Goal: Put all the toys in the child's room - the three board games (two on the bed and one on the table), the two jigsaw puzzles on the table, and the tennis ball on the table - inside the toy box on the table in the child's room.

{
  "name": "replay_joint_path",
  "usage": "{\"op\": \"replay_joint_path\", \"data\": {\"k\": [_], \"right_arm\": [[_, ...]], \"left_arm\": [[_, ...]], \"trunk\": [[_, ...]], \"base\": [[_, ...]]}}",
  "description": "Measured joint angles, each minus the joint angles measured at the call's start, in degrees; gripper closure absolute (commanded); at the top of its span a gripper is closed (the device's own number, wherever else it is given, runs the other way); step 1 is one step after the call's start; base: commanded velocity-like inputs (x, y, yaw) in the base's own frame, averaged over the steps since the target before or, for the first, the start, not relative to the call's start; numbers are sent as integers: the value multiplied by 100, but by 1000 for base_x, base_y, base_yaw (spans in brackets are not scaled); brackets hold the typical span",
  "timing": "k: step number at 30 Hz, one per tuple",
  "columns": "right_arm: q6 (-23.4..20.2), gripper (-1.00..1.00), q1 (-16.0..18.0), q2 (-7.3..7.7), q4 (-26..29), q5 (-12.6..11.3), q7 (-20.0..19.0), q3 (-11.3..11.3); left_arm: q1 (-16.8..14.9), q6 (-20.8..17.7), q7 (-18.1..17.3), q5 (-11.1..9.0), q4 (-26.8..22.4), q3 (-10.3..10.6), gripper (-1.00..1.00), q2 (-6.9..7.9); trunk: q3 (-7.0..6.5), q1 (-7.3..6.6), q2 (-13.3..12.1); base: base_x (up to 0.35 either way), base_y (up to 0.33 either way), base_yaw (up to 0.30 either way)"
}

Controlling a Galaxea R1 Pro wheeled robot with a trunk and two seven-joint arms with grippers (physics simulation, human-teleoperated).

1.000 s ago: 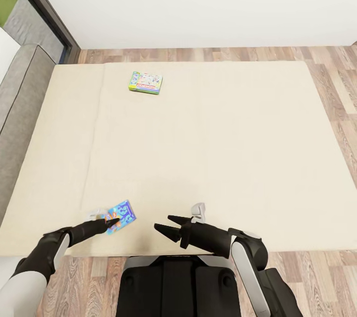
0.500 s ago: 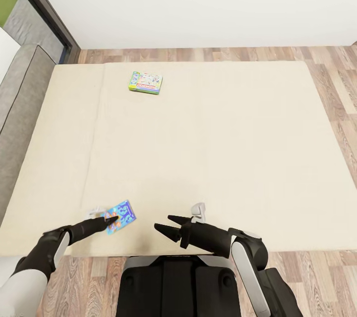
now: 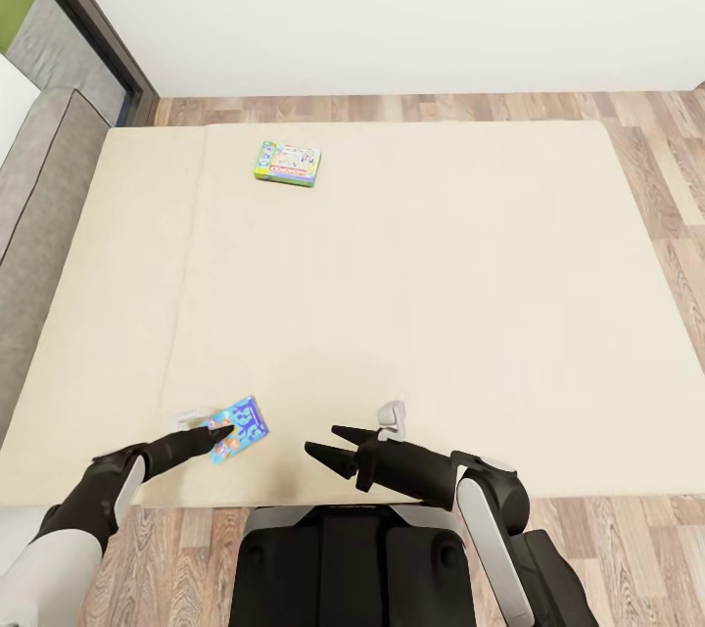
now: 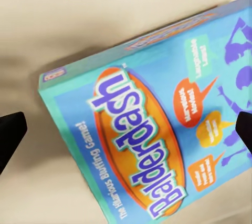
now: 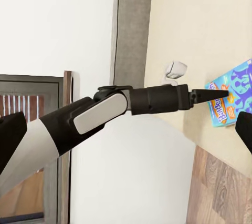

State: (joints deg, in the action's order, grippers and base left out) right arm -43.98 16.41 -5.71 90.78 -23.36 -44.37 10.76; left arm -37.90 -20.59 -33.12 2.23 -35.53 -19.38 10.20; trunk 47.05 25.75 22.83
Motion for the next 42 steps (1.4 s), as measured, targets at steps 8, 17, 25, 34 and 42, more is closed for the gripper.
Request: {"op": "replay_joint_path", "data": {"k": [8,17,25,34,42], "right_arm": [[0,-100,0,1,-1,0,0,0],[2,-100,0,2,2,0,-3,0],[1,-100,1,2,3,0,-27,-7],[2,-100,1,2,7,0,-19,-1],[2,-100,1,2,7,0,-18,0]], "left_arm": [[-75,-4,43,0,0,1,-100,-72],[-131,-4,55,6,0,2,-100,-191],[-157,-12,32,9,0,9,-100,-239],[-204,-18,7,7,-4,10,-100,-242],[-229,-22,4,13,-1,9,-100,-249]], "trunk": [[0,0,0],[0,0,0],[0,0,0],[0,0,0],[0,0,0]], "base": [[0,0,0],[0,0,0],[0,0,0],[0,0,0],[0,0,0]]}}
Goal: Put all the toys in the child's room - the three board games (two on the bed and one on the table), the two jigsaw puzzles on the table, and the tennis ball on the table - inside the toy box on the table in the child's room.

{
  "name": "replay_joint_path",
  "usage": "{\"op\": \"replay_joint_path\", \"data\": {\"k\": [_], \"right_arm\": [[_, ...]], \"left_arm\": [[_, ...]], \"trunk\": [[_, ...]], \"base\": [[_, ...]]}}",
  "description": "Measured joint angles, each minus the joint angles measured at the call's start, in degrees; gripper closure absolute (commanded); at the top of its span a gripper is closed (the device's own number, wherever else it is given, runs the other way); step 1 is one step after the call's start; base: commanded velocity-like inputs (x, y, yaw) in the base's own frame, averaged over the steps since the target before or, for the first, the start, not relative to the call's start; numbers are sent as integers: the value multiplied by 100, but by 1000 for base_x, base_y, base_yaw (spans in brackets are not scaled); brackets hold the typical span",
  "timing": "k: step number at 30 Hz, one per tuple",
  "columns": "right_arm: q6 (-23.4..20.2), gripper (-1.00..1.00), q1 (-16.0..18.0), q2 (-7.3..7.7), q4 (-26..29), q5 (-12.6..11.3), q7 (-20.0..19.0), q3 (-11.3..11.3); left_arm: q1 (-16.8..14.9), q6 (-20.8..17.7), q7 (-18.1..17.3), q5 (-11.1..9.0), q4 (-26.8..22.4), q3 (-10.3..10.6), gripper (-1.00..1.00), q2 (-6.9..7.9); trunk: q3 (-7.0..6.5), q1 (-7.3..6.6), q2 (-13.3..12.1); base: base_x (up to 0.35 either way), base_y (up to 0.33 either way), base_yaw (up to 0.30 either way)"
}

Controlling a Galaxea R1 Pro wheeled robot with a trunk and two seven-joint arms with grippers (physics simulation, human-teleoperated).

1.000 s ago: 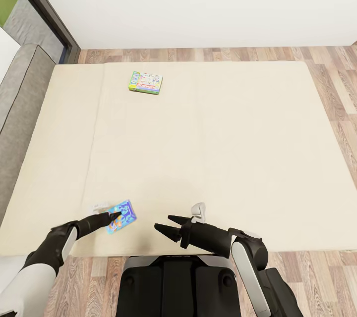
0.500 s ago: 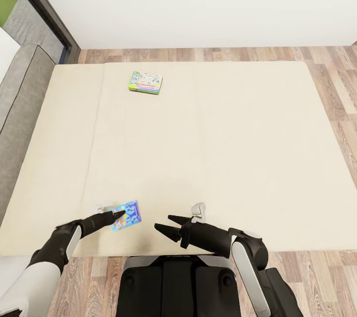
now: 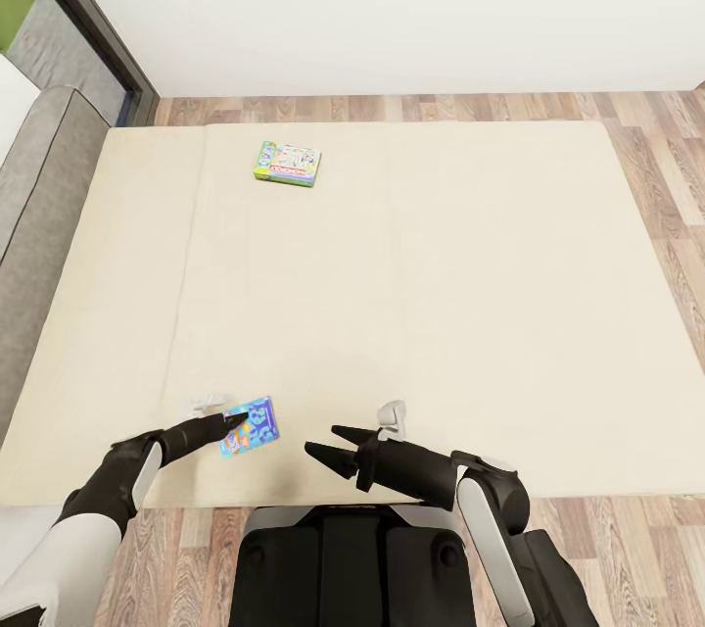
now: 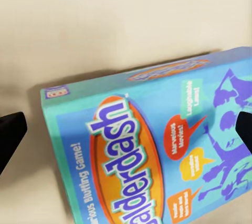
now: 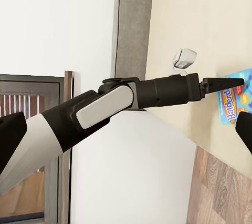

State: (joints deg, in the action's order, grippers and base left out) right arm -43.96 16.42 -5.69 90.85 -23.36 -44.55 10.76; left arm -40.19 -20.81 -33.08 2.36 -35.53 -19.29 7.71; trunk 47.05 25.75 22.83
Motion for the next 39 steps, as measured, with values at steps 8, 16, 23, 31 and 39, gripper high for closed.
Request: {"op": "replay_joint_path", "data": {"k": [8,16,23,31,39], "right_arm": [[-1,-100,0,0,-3,0,-2,-3],[0,-100,0,0,-1,0,-14,-8],[0,-100,0,0,0,0,-17,-9],[0,-100,0,-1,-2,2,-23,-9],[0,-100,0,0,-3,0,-18,-9]], "left_arm": [[-3,0,-14,2,-8,1,-100,-13],[-4,6,-28,5,-16,8,-100,-48],[-4,19,-32,9,-17,20,-100,-58],[-5,19,-30,11,-18,36,-100,-62],[-4,20,-35,11,-19,37,-100,-63]], "trunk": [[0,0,0],[0,0,0],[0,0,0],[0,0,0],[0,0,0]], "base": [[0,0,0],[0,0,0],[0,0,0],[0,-111,0],[0,-85,0]]}}
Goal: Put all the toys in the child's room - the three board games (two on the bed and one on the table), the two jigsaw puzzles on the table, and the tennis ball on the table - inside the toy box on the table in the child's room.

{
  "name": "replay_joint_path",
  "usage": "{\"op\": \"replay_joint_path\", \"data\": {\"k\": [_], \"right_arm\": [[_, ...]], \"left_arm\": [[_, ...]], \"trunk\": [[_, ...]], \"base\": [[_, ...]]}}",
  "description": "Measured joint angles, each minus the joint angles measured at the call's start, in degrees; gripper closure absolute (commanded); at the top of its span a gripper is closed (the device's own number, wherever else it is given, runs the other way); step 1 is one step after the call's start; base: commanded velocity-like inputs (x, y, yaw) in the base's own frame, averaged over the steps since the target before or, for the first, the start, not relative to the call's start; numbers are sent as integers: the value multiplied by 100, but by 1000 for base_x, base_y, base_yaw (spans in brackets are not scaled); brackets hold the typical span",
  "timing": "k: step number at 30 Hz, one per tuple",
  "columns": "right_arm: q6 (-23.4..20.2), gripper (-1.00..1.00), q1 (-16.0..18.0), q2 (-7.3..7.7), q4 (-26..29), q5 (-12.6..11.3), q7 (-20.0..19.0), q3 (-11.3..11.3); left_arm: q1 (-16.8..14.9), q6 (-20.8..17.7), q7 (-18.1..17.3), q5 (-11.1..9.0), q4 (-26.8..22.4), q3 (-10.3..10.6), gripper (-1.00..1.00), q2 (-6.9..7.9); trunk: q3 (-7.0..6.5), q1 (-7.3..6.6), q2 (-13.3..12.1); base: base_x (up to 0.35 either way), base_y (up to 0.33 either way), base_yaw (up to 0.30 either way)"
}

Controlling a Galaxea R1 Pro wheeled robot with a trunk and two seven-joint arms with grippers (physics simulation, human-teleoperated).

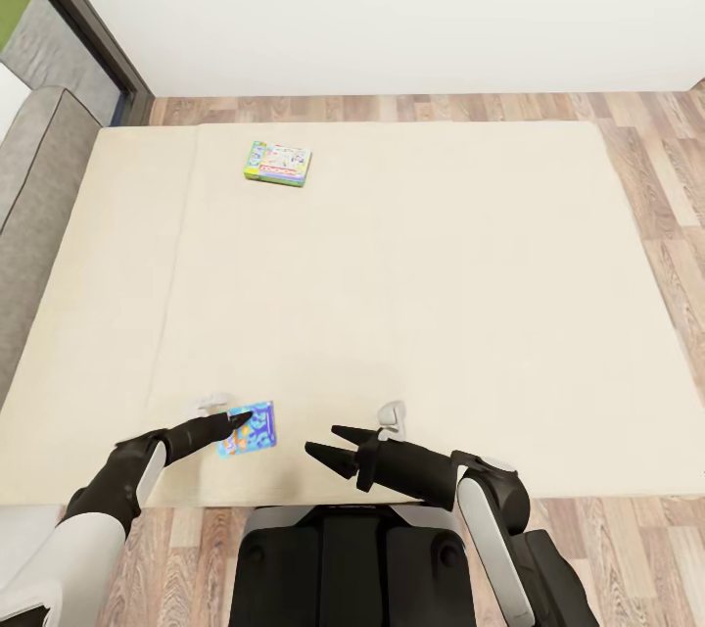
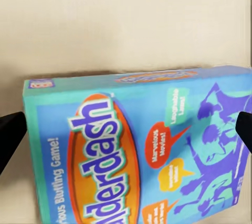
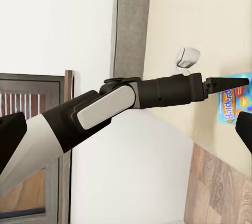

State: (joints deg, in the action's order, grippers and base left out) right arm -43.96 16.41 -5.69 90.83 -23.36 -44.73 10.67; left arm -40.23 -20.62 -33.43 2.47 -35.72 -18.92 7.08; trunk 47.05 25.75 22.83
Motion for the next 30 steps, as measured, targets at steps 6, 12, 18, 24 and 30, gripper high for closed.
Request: {"op": "replay_joint_path", "data": {"k": [6,12,18,24,30], "right_arm": [[0,-100,0,0,-2,2,0,-1],[-1,-100,0,1,-3,0,0,-2],[0,-100,0,0,-3,0,6,0],[0,-100,0,0,-5,0,1,0],[0,-100,0,0,-2,0,8,0]], "left_arm": [[-1,4,0,0,1,1,-100,0],[0,7,0,0,0,0,-100,0],[0,6,-6,0,-2,-7,-100,4],[0,-15,-1,0,-2,-31,-100,15],[0,-68,17,11,1,-12,-100,18]], "trunk": [[0,0,0],[0,0,0],[0,0,0],[0,0,0],[0,0,0]], "base": [[0,-194,0],[0,-98,0],[0,-96,0],[0,-18,0],[0,-2,0]]}}
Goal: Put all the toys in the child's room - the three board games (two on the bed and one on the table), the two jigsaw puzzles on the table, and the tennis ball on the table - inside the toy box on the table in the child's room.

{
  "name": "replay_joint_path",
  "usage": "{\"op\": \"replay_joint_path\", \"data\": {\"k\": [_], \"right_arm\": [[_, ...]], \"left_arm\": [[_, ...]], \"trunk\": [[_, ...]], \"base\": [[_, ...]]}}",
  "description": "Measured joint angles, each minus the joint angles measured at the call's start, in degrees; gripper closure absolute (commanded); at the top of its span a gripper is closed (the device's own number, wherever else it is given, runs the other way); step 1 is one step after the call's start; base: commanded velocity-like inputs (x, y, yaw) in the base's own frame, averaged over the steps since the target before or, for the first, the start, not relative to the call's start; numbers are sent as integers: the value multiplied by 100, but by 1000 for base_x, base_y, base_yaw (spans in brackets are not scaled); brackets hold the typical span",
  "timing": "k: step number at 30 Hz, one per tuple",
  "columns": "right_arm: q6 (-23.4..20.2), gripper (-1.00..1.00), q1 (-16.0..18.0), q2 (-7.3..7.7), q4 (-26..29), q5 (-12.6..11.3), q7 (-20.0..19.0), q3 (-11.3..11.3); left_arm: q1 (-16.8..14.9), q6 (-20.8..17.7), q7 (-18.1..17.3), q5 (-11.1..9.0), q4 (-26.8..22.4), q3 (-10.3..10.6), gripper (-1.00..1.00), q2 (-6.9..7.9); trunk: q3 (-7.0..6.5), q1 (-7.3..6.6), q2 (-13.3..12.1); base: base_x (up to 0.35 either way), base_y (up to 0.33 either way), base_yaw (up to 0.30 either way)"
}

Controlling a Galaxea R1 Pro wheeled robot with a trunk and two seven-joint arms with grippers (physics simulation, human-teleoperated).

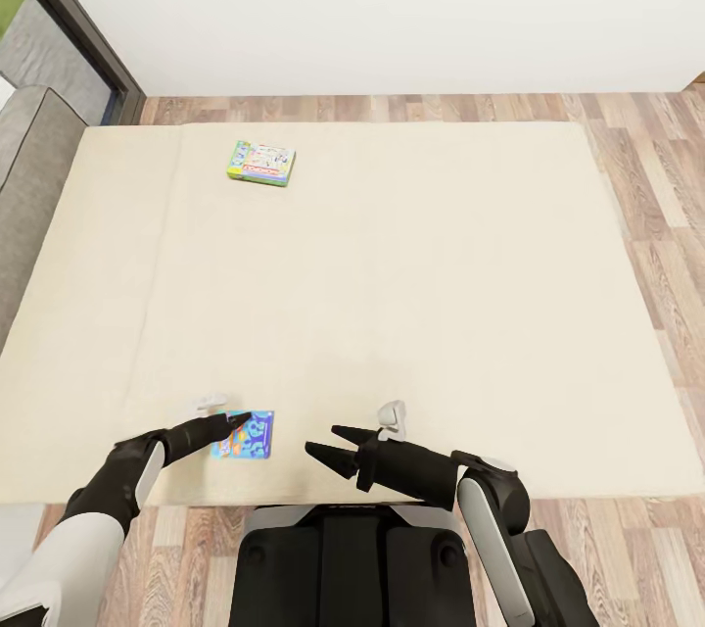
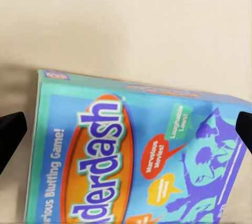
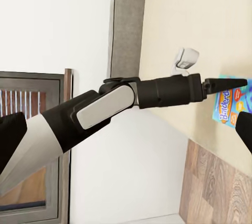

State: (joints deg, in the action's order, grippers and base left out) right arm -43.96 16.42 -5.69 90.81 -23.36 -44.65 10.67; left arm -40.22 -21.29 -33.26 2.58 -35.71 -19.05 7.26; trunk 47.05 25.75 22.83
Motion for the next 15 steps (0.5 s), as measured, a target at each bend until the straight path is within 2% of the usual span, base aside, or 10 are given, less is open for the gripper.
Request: {"op": "replay_joint_path", "data": {"k": [5,15], "right_arm": [[0,-100,0,0,-1,0,9,0],[0,-100,0,8,-2,0,11,0]], "left_arm": [[0,-222,27,46,1,38,-100,5],[0,-330,42,62,22,48,-100,-7]], "trunk": [[0,0,0],[0,0,0]], "base": [[0,0,0],[0,0,0]]}}
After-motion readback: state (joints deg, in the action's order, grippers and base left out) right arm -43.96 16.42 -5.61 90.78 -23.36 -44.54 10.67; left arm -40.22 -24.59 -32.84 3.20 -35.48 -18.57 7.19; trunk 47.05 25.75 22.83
